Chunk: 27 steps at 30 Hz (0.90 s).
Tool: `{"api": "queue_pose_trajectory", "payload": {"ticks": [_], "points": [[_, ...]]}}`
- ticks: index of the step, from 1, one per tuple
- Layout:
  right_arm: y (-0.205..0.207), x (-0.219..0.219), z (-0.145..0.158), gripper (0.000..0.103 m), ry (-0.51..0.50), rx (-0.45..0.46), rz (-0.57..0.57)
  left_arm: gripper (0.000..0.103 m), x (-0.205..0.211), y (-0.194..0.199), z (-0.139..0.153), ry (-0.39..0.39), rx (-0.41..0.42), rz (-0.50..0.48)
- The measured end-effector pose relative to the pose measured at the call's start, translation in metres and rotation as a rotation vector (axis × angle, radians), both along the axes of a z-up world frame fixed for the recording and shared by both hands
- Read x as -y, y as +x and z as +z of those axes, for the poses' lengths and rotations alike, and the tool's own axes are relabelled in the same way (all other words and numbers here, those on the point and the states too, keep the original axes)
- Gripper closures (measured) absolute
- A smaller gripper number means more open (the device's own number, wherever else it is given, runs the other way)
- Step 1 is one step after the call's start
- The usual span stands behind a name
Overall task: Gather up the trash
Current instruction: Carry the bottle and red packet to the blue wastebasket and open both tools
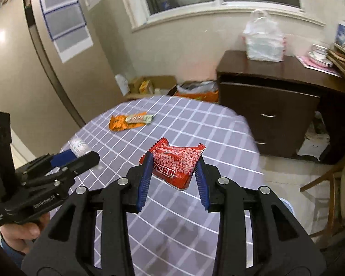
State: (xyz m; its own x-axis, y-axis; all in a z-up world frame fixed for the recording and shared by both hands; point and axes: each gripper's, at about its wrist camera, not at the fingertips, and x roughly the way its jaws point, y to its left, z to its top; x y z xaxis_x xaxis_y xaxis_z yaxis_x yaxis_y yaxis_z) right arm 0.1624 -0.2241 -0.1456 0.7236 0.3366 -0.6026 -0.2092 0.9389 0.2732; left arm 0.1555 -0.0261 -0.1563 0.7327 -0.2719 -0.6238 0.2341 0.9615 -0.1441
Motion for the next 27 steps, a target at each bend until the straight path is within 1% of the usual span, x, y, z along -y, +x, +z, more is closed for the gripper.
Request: {"api": "queue_pose_trajectory", "payload": {"ticks": [4,7,10,12,16,20,25,27], "points": [[-0.019,0.035,0.011,0.067,0.013,0.033,-0.054,0.053,0.032,-0.008,0.011,0.000,0.021,-0.056],[-0.033,0.070,0.018,0.067,0.020,0.053,-0.113,0.053,0.063,-0.014,0.017,0.012,0.035,-0.111],[-0.042,0.100,0.017,0.067,0.038,0.058,-0.167,0.053,0.091,-0.016,0.019,0.023,0.043,-0.163],[-0.046,0.123,0.014,0.067,0.049,0.053,-0.214,0.053,0.118,-0.015,0.018,0.028,0.043,-0.211],[-0.051,0.166,0.002,0.067,0.069,0.028,-0.299,0.053,0.161,-0.011,0.013,0.034,0.032,-0.281],[-0.049,0.207,-0.018,0.067,0.087,-0.014,-0.382,0.053,0.209,-0.004,0.000,0.054,0.001,-0.355],[-0.044,0.249,-0.049,0.067,0.120,-0.077,-0.464,0.053,0.261,0.009,-0.025,0.082,-0.055,-0.429],[-0.043,0.261,-0.060,0.067,0.126,-0.102,-0.487,0.053,0.284,0.016,-0.039,0.106,-0.086,-0.462]]}}
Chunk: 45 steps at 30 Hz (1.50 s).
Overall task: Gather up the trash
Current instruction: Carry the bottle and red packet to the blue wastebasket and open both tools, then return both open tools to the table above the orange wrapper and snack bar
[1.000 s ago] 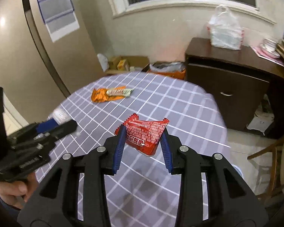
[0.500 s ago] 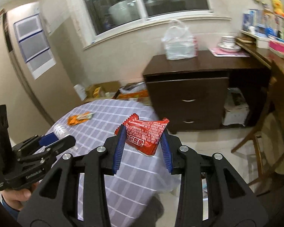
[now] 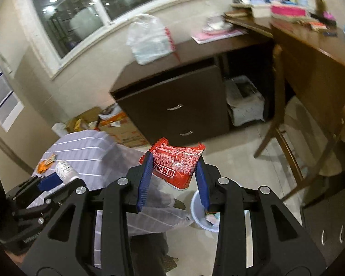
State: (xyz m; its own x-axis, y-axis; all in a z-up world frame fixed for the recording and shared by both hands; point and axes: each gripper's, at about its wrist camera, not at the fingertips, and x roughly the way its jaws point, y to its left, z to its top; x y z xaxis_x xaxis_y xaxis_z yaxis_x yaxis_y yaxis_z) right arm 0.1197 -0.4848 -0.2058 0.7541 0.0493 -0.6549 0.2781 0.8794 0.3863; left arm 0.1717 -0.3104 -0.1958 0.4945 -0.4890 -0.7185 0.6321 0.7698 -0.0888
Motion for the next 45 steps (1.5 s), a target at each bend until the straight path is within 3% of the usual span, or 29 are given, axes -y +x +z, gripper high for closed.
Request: {"api": "queue_pose_trajectory", "payload": {"ticks": [9,18,19,20,22,28,37,45], "points": [[0.014,0.029,-0.038,0.067,0.040,-0.083,-0.052,0.053,0.047,0.022,-0.034,0.072,-0.059,-0.066],[0.024,0.044,-0.052,0.064,0.071,-0.107,-0.064,0.052,0.072,0.038,-0.047,0.098,-0.089,-0.090],[0.026,0.045,-0.053,0.060,0.075,-0.110,-0.066,0.048,0.075,0.039,-0.050,0.103,-0.101,-0.097],[0.026,0.047,-0.054,0.050,0.083,-0.112,-0.075,0.043,0.077,0.040,-0.051,0.111,-0.109,-0.102],[0.026,0.050,-0.055,0.041,0.103,-0.113,-0.080,0.019,0.077,0.040,-0.050,0.113,-0.089,-0.079],[0.022,0.056,-0.058,0.007,0.110,-0.123,-0.115,0.012,0.064,0.045,-0.042,0.115,-0.073,-0.018],[0.020,0.048,-0.049,0.006,0.077,-0.129,-0.131,0.011,0.038,0.042,-0.009,0.059,-0.014,0.027],[0.023,0.025,-0.021,0.006,0.042,-0.090,-0.097,0.011,0.012,0.032,0.018,0.013,0.034,0.047]]}}
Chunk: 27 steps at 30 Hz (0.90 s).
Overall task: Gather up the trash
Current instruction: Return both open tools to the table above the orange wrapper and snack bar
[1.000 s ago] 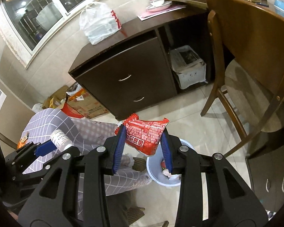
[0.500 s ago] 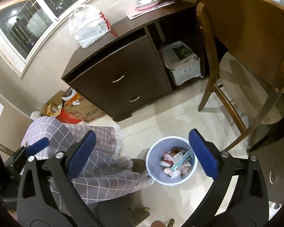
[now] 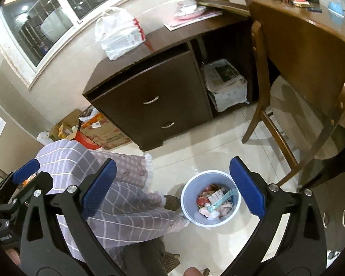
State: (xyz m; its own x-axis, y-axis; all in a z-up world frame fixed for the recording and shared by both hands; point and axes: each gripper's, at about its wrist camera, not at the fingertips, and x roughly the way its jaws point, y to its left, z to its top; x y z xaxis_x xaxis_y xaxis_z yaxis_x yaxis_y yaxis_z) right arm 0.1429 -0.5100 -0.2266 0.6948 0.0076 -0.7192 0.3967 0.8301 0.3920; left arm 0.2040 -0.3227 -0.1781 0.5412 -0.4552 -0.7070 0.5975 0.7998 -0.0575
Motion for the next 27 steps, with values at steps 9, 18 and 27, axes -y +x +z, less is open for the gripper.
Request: {"api": "queue_pose_trajectory", "payload": {"ticks": [9,18,27], "points": [[0.012,-0.044,0.041,0.006,-0.047,0.067,0.067,0.011,-0.054,-0.005,0.030,-0.059,0.057,0.062],[0.039,-0.121,0.082,0.006,-0.104,0.129,0.206,0.011,-0.137,0.000,0.048,-0.082,0.112,0.182],[0.087,-0.219,0.086,0.006,-0.129,0.129,0.394,0.011,-0.229,0.020,0.042,-0.072,0.128,0.341]]}}
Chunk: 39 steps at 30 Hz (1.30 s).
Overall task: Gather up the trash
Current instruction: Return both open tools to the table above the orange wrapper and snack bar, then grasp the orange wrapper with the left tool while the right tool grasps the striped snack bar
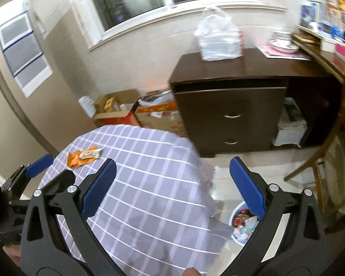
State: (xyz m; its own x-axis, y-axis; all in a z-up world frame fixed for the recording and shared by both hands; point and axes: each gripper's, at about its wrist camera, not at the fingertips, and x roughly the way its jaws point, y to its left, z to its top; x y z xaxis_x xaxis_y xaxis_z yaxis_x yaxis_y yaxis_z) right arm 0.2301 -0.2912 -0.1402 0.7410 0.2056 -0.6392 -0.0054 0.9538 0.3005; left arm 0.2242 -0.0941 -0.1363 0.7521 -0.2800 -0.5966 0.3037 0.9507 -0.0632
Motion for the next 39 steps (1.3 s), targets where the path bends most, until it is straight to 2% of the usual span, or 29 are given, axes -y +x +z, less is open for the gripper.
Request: {"api": "queue_pose_trajectory", "payload": {"ticks": [8,16,22,25,27,30,32,34,39], "points": [[0.040,-0.080,-0.011,0.006,-0.035,-0.020,0.167,0.011,-0.073,0.010,-0.014,0.037,0.009,0.139],[0.096,-0.171,-0.046,0.006,-0.138,-0.049,0.421,0.011,-0.149,0.031,-0.050,0.031,-0.076,0.289],[0.132,-0.223,-0.075,0.007,-0.225,-0.078,0.561,0.011,-0.175,0.050,-0.070,0.043,-0.126,0.331],[0.144,-0.243,-0.086,0.007,-0.274,-0.065,0.629,0.011,-0.180,0.061,-0.077,0.054,-0.141,0.337],[0.151,-0.252,-0.095,0.016,-0.303,-0.070,0.657,0.011,-0.181,0.069,-0.080,0.055,-0.151,0.340],[0.159,-0.254,-0.105,0.042,-0.290,-0.100,0.683,0.011,-0.183,0.078,-0.084,0.049,-0.165,0.335],[0.157,-0.251,-0.105,0.070,-0.307,-0.080,0.679,0.011,-0.181,0.083,-0.087,0.056,-0.170,0.325],[0.156,-0.244,-0.104,0.084,-0.290,-0.085,0.664,0.011,-0.177,0.090,-0.091,0.065,-0.177,0.315],[0.146,-0.213,-0.105,0.087,-0.250,-0.093,0.588,0.011,-0.160,0.111,-0.102,0.100,-0.203,0.273]]}}
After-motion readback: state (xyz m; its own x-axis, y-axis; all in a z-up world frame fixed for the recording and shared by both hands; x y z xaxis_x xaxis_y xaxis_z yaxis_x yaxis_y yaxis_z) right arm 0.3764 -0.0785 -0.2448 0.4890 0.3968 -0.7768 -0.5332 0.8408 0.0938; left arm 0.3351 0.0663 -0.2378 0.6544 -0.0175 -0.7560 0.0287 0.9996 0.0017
